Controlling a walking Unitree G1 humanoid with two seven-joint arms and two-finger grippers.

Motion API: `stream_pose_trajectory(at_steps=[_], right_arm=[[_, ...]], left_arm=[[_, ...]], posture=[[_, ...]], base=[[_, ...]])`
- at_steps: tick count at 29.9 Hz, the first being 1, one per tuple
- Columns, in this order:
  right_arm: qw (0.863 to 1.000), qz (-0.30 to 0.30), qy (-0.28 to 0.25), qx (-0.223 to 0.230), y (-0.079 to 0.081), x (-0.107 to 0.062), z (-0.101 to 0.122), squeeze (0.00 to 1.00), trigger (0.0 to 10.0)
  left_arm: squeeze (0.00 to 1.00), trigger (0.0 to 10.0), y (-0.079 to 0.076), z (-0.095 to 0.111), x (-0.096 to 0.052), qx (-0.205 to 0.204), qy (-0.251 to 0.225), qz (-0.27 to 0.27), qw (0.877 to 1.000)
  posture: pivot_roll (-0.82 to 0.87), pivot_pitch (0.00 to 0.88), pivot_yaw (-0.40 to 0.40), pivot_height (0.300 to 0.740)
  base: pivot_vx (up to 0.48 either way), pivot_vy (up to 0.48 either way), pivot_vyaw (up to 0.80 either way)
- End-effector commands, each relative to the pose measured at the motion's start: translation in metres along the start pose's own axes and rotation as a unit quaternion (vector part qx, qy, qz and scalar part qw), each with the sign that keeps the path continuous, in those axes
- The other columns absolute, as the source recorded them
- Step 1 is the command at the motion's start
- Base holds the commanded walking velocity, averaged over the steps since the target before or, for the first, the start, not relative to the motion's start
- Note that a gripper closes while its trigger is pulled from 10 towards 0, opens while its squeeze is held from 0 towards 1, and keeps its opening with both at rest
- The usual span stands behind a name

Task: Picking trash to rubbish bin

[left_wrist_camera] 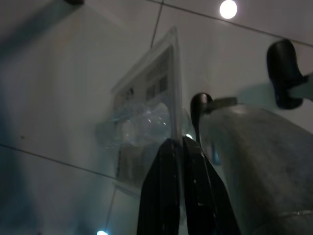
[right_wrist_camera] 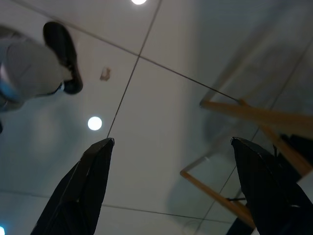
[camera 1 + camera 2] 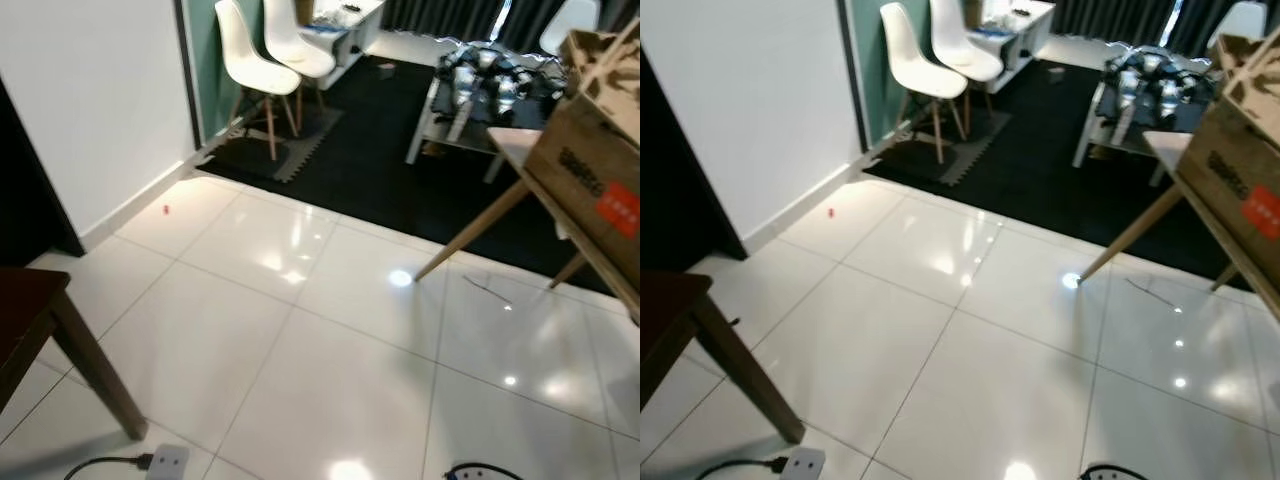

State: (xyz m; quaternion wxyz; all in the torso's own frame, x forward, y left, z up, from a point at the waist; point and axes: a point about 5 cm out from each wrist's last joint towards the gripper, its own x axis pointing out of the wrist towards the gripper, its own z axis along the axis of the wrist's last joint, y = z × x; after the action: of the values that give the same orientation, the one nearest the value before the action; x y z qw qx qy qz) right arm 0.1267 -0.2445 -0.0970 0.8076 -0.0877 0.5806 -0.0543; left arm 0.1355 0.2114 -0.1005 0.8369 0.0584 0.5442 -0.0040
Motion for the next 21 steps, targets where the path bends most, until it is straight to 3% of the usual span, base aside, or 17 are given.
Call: stream_pose_trajectory(at_steps=[1,8,21], right_arm=[[1.000,0.005,0.008,0.000,0.0036,0.0001,-0.0045,0.00,10.0],[1.000,0.006,0.007,0.000,0.0040,0.0001,-0.0047,0.00,10.0],[1.000,0.010,0.006,-0.009,0.0060,0.0001,-0.0049,0.00,10.0]], left_arm=[[0.00,10.0,-0.0026,-0.0069,-0.0004,0.001,0.013,-0.004,1.000],[0.00,10.0,-0.0031,-0.0055,-0.0002,0.002,0.011,-0.006,1.000],[0.00,10.0,-0.0053,-0.0103,-0.0005,-0.003,0.018,-0.010,1.000]], posture=[[0.03,0.058,-0.029,0.740],[0.04,0.063,-0.032,0.740],[0.05,0.075,-0.039,0.740]], base=[[0.000,0.000,-0.78],[0.000,0.000,-0.77],[0.000,0.000,0.00]])
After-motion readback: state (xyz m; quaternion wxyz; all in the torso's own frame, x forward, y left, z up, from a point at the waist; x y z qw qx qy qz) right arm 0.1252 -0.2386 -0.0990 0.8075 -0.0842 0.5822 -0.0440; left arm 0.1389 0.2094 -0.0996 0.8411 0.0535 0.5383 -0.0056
